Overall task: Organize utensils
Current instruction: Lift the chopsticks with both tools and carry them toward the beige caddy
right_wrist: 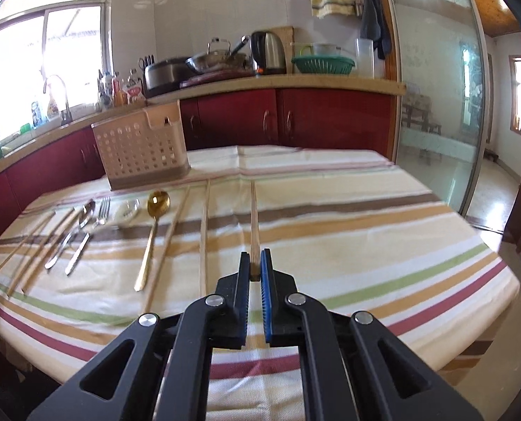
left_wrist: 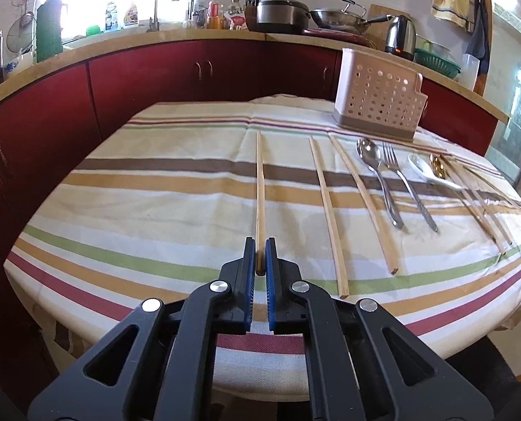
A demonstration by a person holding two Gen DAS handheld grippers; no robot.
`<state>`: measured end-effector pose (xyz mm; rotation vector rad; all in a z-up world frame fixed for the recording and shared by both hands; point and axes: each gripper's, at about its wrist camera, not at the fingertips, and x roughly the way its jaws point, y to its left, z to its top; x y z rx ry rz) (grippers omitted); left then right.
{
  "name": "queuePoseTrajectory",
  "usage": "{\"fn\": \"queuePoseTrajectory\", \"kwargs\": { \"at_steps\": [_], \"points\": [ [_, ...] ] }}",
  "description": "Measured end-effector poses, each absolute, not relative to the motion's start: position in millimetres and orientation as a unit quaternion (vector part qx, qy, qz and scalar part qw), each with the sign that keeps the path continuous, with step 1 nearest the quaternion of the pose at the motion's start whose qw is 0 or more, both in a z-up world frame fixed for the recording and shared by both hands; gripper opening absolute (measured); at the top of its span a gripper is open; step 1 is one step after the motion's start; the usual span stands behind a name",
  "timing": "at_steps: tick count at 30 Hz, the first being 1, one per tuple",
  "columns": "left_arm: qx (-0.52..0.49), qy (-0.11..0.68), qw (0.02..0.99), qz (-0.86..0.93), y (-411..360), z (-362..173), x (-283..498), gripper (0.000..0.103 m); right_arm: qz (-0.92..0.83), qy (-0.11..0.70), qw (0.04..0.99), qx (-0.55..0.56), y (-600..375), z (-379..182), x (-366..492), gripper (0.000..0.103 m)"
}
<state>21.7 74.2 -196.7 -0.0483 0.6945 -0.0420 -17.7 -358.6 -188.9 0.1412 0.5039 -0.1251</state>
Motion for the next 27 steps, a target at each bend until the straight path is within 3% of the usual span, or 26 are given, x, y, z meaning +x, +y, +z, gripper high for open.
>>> {"fn": "queuePoseTrajectory", "kwargs": {
  "at_steps": [27],
  "points": [
    [-0.042, 0.260, 0.963, -0.053, 80, -76, 27, 0.006, -0.035, 0.131, 0.990, 0.047, -350, -83, -2, 0.007]
  ]
}}
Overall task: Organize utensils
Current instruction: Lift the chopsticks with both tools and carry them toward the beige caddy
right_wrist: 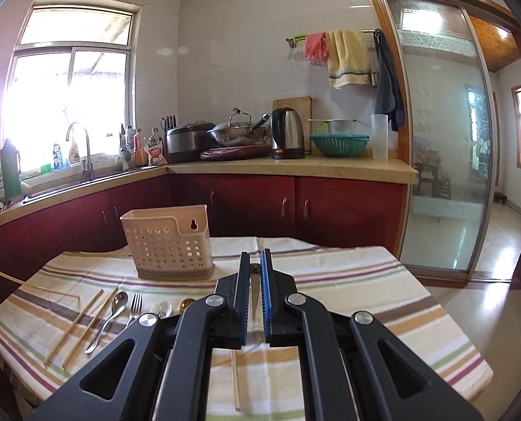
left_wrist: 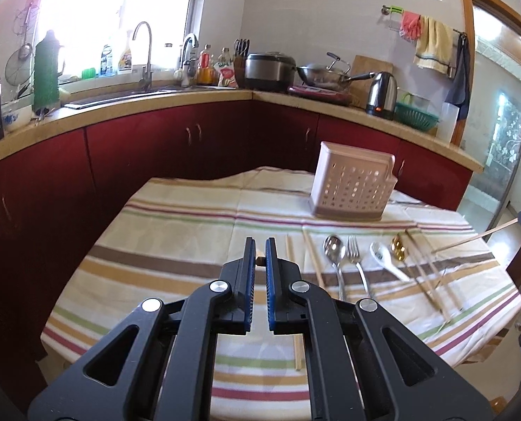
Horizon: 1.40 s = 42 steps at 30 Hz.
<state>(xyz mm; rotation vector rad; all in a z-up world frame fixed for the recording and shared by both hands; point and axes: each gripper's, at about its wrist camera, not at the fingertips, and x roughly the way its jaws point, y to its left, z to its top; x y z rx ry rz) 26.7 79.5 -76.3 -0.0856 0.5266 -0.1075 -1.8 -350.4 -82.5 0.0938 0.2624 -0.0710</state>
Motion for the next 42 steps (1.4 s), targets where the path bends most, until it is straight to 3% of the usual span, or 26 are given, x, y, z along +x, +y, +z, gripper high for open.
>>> {"fn": "queuePoseTrajectory", "kwargs": {
  "at_steps": [19, 42],
  "points": [
    [-0.013, 0.212, 0.975, -0.066, 62, -33, 98, 0.006, -0.023, 0.117, 0.992, 0.046, -351, -58, 58, 0.007],
    [0.005, 0.225, 0.970, -0.092, 51, -24, 120, 0.006, -0.012, 0.128, 0.990, 0.050, -351, -44, 72, 0.007]
  ]
}}
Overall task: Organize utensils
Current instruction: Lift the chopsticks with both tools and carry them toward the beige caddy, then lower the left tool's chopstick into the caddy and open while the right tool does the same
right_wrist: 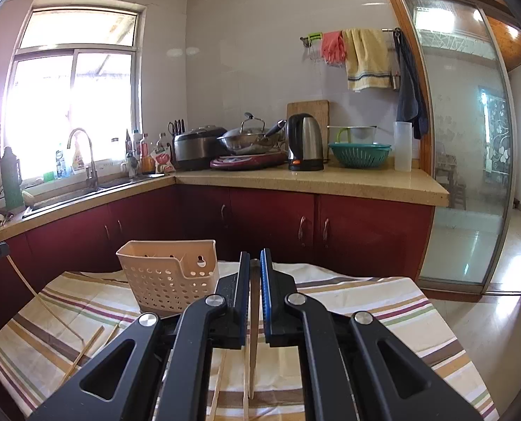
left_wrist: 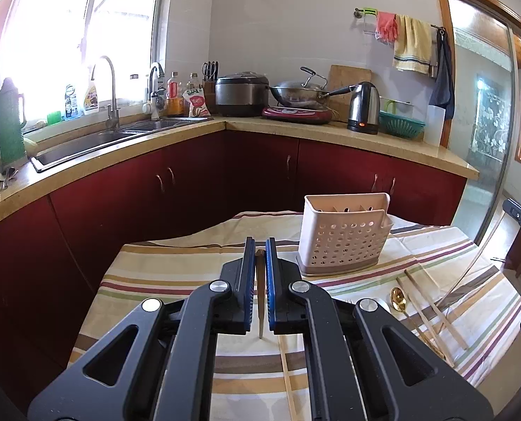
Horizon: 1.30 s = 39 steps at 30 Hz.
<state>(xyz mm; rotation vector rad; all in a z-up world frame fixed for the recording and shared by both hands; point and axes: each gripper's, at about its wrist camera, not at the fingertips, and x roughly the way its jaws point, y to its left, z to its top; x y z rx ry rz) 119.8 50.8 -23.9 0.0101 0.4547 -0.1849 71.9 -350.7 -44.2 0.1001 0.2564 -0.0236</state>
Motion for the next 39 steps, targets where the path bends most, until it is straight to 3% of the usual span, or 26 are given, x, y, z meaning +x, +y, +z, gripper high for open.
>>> {"fn": "queuePoseTrajectory", "kwargs": {
  "at_steps": [20, 33, 39],
  "points": [
    [-0.007, 0.206, 0.971, -0.124, 37, 3, 159, 0.006, 0.023, 0.096, 0.993, 0.063, -344, -6, 100, 0.007],
    [0.009, 0.129, 0.978, -0.162, -2, 99, 196, 0.006, 0.064, 0.024, 0.996, 0.052, -326, 69, 155, 0.007],
    [0.007, 0.121, 0.978, -0.168, -29, 115, 224, 0.006, 0.076, 0.021, 0.996, 0.048, -317, 76, 185, 0.007]
  ]
}}
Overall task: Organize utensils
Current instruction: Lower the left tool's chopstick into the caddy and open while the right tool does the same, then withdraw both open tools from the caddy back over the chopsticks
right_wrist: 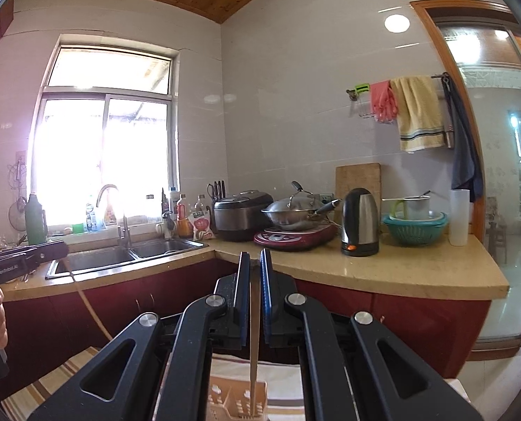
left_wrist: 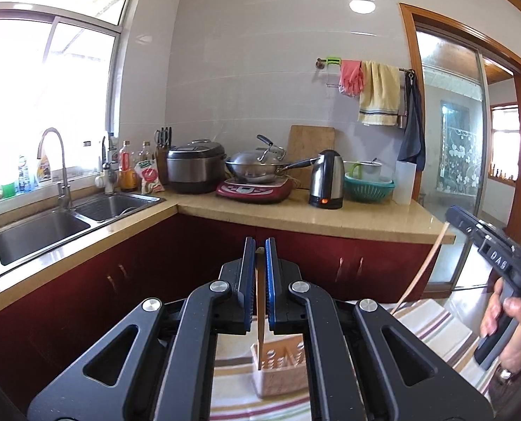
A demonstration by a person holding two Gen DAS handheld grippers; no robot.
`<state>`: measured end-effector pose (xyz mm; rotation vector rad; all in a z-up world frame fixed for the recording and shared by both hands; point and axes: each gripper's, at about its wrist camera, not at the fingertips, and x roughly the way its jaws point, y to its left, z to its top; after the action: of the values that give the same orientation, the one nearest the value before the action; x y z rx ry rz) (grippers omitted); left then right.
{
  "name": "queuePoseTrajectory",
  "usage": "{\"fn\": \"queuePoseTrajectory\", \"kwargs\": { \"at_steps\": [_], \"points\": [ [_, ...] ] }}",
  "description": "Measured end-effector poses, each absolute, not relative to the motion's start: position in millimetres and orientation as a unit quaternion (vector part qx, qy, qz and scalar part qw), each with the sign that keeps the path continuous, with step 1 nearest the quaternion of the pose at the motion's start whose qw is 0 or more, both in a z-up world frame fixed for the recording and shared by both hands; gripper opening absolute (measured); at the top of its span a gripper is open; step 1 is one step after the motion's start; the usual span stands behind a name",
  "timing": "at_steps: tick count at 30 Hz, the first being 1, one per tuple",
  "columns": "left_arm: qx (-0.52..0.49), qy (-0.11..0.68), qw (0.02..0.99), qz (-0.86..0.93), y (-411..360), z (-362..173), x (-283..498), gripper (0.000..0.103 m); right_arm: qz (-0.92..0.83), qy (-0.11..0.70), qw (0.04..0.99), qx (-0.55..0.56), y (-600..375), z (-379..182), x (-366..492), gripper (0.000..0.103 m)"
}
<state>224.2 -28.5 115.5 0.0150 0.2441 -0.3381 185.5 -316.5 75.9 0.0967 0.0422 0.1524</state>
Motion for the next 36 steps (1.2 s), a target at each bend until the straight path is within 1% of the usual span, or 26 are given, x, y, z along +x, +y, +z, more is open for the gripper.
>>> {"fn": "queuePoseTrajectory", "kwargs": {
  "at_steps": [6, 10, 19, 24, 26, 27, 28, 29, 30, 31, 32, 34, 36],
  "points": [
    [0.015, 0.117, 0.980, -0.161, -54, 109, 251, 0.006, 0.085, 0.039, 0.994, 0.059, -312, 61, 216, 0.007],
    [0.011, 0.150, 0.975, -0.161, -66, 78, 275, 0.006, 0.089, 0.068, 0.991, 0.067, -310, 37, 237, 0.007],
    [0.000, 0.225, 0.965, -0.133, -68, -1, 317, 0.006, 0.096, 0.141, 0.983, 0.074, -302, -14, 267, 0.007],
    [0.001, 0.227, 0.966, -0.125, -67, -15, 324, 0.007, 0.091, 0.160, 0.980, 0.075, -302, -26, 279, 0.007],
    [-0.007, 0.229, 0.966, -0.120, -65, -17, 327, 0.011, 0.092, 0.166, 0.978, 0.086, -304, -28, 284, 0.008],
    [-0.009, 0.231, 0.966, -0.118, -64, -18, 329, 0.021, 0.091, 0.168, 0.978, 0.087, -304, -29, 288, 0.012],
    [-0.014, 0.230, 0.966, -0.114, -63, -19, 331, 0.035, 0.086, 0.169, 0.978, 0.087, -304, -29, 289, 0.016],
    [-0.016, 0.228, 0.967, -0.110, -63, -19, 331, 0.043, 0.085, 0.168, 0.978, 0.087, -304, -30, 289, 0.030],
    [-0.018, 0.224, 0.969, -0.106, -62, -19, 331, 0.056, 0.084, 0.166, 0.979, 0.088, -304, -30, 290, 0.043],
    [-0.020, 0.221, 0.969, -0.107, -61, -18, 331, 0.060, 0.080, 0.161, 0.980, 0.086, -304, -29, 288, 0.047],
    [-0.020, 0.221, 0.969, -0.108, -60, -18, 331, 0.061, 0.079, 0.159, 0.980, 0.084, -303, -29, 289, 0.049],
    [-0.019, 0.219, 0.970, -0.104, -60, -17, 331, 0.068, 0.080, 0.158, 0.981, 0.081, -302, -27, 287, 0.049],
    [-0.020, 0.219, 0.970, -0.104, -58, -15, 329, 0.069, 0.082, 0.156, 0.981, 0.080, -303, -24, 282, 0.052]
  ]
}}
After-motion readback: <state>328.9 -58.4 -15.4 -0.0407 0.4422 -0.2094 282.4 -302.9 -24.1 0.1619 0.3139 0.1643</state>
